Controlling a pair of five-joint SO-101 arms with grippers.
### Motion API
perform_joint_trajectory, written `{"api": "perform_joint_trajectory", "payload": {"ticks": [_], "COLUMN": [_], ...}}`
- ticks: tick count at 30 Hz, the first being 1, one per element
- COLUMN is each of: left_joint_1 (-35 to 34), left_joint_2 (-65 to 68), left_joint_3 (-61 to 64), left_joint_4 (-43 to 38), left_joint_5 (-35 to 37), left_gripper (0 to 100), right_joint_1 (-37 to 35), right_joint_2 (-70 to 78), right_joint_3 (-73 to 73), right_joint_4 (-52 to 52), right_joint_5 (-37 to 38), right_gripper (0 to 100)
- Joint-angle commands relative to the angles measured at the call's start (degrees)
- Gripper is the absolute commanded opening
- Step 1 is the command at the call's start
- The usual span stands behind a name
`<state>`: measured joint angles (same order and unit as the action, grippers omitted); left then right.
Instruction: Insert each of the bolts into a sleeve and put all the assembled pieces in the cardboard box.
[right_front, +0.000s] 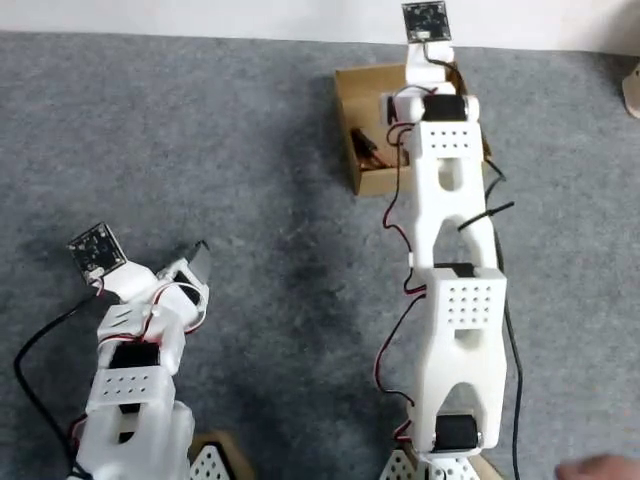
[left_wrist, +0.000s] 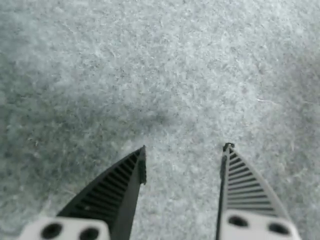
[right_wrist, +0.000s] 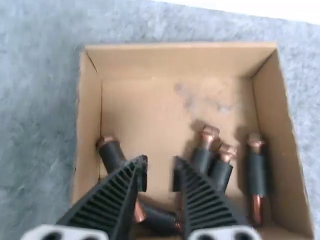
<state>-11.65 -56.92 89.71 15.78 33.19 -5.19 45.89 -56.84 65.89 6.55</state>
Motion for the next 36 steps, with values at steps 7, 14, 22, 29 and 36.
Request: {"api": "perform_joint_trajectory", "payload": {"ticks": [7,14,22,29,36], "left_joint_1": [-0.13,3.30,2.77,2.77,2.77], "left_joint_2": [-1.10,-1.19,-1.19,-2.42,-13.05], "left_joint_3": [-0.22,-2.33,-4.53,-6.81,-9.63], "left_joint_4": [-1.14,6.24,9.05,14.42,31.38], "left_joint_5": [0.53,-3.08,-8.09,-8.00,-7.91], "left_gripper": [24,20,1,1,1], "right_joint_1": [1.54,6.81,9.01,7.69,8.22], "right_joint_2": [-1.80,-2.07,-3.91,-19.21,-32.84], "right_joint_3": [-18.95,-23.69,-13.85,5.85,24.40], "right_joint_4": [28.26,35.38,35.38,35.12,29.85], "right_joint_5": [-0.53,-4.48,-4.13,-3.96,-4.31], "right_gripper": [0.4,0.4,0.3,0.3,0.3]}}
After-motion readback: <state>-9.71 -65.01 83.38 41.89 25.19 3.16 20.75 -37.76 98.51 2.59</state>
